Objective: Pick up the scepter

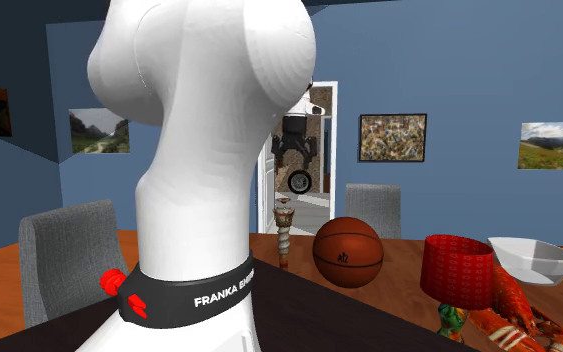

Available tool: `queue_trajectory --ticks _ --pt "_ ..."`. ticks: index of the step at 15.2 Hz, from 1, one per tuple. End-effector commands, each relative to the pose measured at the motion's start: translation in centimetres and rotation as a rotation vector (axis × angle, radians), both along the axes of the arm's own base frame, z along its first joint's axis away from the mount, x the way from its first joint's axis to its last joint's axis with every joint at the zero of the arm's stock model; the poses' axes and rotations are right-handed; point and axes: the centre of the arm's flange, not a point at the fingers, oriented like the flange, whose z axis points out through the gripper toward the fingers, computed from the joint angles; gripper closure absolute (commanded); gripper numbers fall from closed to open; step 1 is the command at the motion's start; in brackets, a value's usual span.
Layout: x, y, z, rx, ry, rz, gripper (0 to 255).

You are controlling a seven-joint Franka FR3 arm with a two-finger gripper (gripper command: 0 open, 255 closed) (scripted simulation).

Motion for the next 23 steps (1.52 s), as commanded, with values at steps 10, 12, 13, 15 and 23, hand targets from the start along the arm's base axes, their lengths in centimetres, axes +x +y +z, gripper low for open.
queue_trajectory --ticks 10,12,13,15,23 --pt "4.1 7.2 -8.7 -0.024 0.007 0.034 0" --pt "4.1 7.2 -9.7 -0.024 0.007 0.034 0" --pt "4.1 7.2 -10.2 -0.024 0.007 0.034 0" --pt "4.1 7.2 -11.6 -0.024 0.007 0.034 0" --pt "4.1 7.1 -11.6 -0.024 0.007 0.034 255"
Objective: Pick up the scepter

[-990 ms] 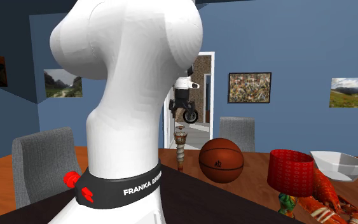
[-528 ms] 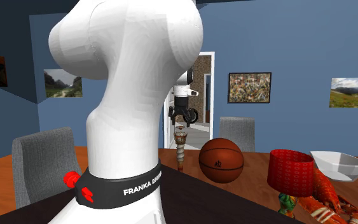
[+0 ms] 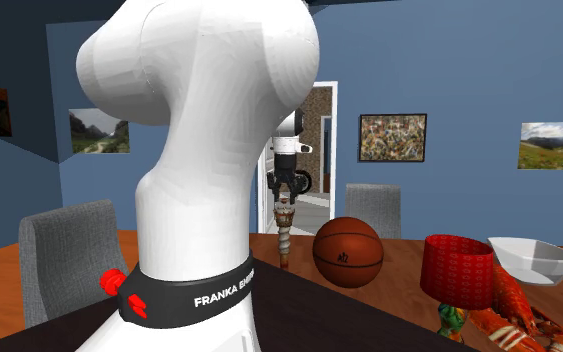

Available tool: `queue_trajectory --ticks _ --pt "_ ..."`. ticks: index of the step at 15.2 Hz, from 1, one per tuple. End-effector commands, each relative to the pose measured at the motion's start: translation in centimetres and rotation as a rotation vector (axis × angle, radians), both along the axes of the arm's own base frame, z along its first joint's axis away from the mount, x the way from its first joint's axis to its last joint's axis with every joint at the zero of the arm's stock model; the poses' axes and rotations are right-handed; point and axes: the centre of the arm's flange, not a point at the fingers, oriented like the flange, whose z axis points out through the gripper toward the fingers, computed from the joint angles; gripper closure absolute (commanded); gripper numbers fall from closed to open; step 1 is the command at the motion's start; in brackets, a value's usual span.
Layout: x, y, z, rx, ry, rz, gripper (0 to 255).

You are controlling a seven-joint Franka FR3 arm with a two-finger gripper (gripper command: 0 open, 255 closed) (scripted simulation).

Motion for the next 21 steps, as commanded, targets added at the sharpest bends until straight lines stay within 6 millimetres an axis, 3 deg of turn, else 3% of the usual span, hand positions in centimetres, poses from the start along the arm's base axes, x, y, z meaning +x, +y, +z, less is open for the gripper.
queue_trajectory --ticks 1,4,19,21 --pt "0.0 0.0 -0.1 -0.001 0.001 0.000 255" --pt "0.0 0.1 -0.1 -0.001 0.001 0.000 255" --pt "0.0 0.1 7.9 -0.001 0.001 0.000 255" --pt "0.0 0.1 7.9 -0.001 0.001 0.000 255"
